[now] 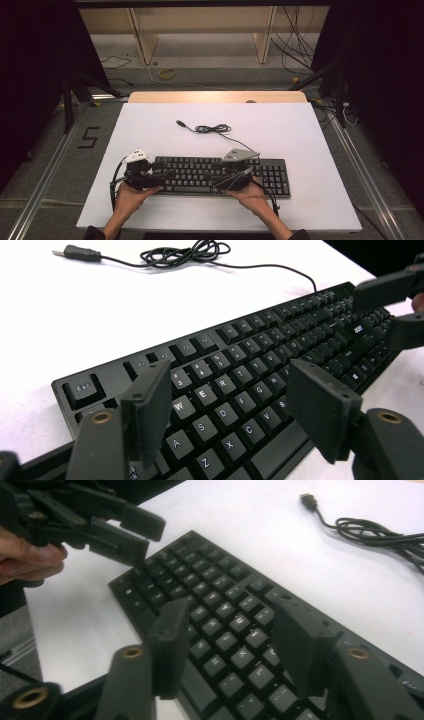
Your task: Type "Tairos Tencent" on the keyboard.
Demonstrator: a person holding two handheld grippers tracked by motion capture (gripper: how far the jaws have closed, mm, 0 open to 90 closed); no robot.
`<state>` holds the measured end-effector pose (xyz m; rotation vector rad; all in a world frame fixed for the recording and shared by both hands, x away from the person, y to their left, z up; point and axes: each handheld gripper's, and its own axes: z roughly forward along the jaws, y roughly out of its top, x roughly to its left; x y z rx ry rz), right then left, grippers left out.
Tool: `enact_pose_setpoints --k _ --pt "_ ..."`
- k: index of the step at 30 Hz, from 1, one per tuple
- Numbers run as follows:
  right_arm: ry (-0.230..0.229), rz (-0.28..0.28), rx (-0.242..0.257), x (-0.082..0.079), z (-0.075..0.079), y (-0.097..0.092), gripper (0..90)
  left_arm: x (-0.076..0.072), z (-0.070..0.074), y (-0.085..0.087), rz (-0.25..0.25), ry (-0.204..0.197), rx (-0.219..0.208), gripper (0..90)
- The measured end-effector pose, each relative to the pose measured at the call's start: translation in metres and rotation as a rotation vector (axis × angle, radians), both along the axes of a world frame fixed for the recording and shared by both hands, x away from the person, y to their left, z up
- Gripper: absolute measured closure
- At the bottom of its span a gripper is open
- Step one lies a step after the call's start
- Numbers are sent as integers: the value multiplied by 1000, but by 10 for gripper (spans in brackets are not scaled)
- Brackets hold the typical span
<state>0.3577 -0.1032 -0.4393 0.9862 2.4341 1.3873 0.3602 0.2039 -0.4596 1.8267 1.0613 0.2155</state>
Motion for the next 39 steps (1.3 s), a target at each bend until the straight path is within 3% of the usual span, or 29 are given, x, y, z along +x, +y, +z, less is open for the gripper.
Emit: enact_pose_setpoints --k 10,21,39 --pt "6 50 -19 -6 -7 7 733 -5 0 0 -1 -2 -12 302" --pt "15 82 -54 -11 -17 17 867 -13 2 3 -1 -18 -38 282" --pt "18 96 -105 -13 -29 26 900 -20 0 10 -9 -17 -47 274"
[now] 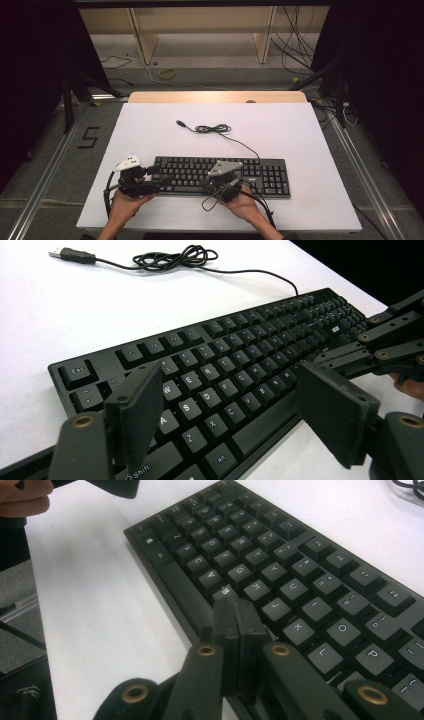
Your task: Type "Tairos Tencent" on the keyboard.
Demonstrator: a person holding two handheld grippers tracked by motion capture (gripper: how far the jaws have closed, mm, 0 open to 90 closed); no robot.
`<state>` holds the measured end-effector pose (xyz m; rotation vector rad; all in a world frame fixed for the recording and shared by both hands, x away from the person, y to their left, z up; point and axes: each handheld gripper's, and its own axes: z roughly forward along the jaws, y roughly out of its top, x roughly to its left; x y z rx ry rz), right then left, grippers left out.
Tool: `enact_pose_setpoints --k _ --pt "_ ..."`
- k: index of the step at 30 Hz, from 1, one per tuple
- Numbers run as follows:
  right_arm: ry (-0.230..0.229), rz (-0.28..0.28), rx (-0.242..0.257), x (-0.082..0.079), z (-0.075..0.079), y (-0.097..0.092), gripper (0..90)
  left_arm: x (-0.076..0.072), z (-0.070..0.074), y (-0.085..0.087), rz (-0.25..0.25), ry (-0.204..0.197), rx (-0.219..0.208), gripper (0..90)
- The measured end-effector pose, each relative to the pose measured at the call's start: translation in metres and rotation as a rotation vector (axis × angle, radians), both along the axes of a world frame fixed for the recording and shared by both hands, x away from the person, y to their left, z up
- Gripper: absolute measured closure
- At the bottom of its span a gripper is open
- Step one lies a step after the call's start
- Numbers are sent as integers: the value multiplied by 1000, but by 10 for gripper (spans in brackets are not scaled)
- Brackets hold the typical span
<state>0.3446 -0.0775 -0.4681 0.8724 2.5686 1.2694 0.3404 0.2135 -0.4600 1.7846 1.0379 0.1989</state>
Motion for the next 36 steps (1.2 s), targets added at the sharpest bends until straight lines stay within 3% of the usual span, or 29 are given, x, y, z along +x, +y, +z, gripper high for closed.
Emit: enact_pose_setpoints --k 30,33,36 --pt "18 5 -54 2 -13 5 900 -2 -1 1 -4 0 6 272" --pt "40 0 -59 4 -15 4 900 -2 -1 1 -4 0 8 272" --pt "27 1 -65 3 -15 5 900 -2 -1 0 -2 1 10 272"
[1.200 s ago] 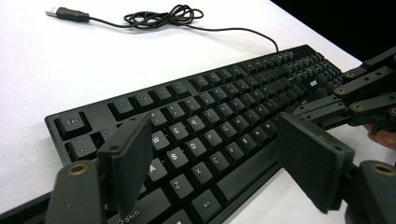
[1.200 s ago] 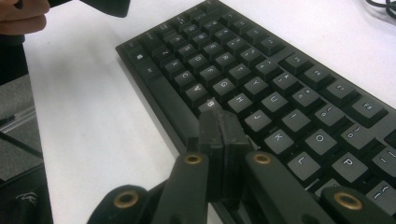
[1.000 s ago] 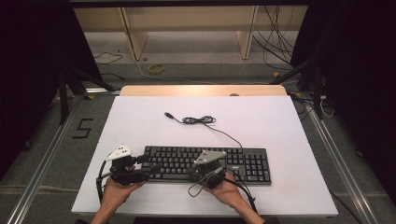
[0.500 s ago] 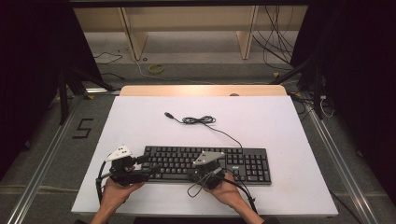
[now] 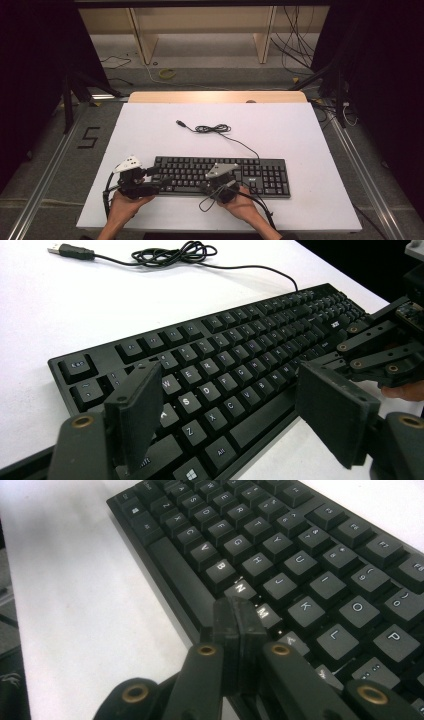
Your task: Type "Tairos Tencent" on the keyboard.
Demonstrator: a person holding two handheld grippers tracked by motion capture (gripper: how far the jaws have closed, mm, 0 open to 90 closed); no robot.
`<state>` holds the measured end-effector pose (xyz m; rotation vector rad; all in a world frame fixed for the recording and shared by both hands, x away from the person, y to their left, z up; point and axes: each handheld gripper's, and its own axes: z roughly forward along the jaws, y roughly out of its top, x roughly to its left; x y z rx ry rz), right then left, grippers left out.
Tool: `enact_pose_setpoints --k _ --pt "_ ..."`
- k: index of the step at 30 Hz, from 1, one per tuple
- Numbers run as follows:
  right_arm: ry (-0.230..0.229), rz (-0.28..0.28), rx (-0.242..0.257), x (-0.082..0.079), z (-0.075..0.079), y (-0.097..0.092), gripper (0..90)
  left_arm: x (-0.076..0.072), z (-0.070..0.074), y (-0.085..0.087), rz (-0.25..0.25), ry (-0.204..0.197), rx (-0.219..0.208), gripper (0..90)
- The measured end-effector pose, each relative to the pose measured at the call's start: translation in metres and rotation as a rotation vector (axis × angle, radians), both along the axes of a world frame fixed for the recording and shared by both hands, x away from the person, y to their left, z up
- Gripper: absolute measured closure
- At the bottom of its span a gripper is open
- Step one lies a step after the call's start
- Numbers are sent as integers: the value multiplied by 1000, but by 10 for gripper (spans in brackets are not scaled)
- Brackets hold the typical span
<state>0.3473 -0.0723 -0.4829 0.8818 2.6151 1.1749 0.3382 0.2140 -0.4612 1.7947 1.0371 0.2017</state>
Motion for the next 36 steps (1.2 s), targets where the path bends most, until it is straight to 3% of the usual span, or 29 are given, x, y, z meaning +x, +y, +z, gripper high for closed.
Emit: enact_pose_setpoints --k 8,12,16,21,36 --pt "10 -5 5 0 1 0 900 1 0 0 0 1 3 272" --pt "17 -13 45 2 6 -4 839 1 -1 1 0 1 8 271" --pt "36 -32 122 6 13 -11 779 1 -1 1 -1 2 11 272" --pt "35 -46 150 9 18 -16 707 1 -1 1 1 3 15 272" --pt "42 -69 169 17 26 -18 543 3 -3 2 7 22 32 282"
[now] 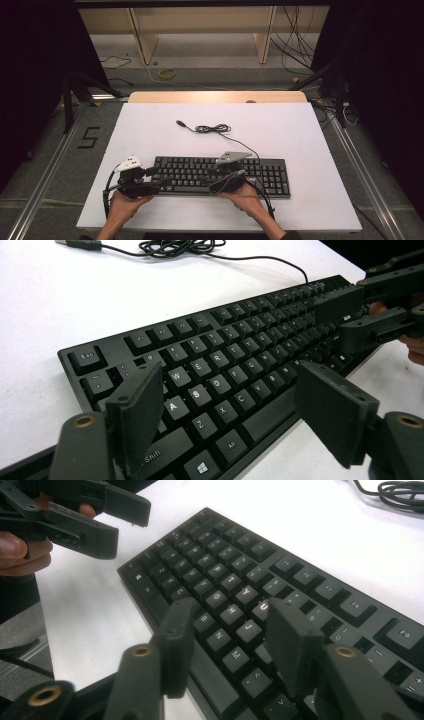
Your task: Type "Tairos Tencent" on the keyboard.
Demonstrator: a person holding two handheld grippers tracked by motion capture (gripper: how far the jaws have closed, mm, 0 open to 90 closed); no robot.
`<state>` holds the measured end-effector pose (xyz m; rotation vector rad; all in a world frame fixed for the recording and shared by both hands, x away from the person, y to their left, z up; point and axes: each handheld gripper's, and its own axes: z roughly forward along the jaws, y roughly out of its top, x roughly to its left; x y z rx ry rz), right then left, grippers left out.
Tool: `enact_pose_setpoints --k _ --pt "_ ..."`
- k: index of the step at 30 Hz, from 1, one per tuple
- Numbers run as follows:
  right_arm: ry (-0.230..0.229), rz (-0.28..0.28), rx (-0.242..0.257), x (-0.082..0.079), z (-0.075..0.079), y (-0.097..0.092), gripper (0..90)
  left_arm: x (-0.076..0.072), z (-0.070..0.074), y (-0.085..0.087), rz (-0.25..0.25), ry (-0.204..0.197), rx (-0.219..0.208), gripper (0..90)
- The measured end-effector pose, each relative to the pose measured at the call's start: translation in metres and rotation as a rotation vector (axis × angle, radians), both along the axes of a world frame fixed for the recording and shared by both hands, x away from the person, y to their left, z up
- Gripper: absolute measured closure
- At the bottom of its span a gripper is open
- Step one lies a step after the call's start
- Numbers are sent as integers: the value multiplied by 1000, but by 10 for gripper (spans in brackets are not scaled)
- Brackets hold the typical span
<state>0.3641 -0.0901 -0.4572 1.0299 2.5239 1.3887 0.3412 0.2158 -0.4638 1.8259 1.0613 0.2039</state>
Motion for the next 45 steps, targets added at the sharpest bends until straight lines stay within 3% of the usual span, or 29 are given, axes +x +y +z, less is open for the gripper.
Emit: enact_pose_setpoints --k 8,14,32,37,45 --pt "0 1 2 5 4 5 481 1 -1 2 9 20 23 325" --pt "-5 0 0 9 6 8 461 2 -2 4 17 49 43 409" --pt "-24 9 -32 17 7 22 477 4 -3 8 36 105 139 766" --pt "-28 12 -43 21 6 27 526 4 -4 6 28 110 168 836" --pt "-30 13 -78 27 2 37 710 5 -7 5 27 120 200 892"
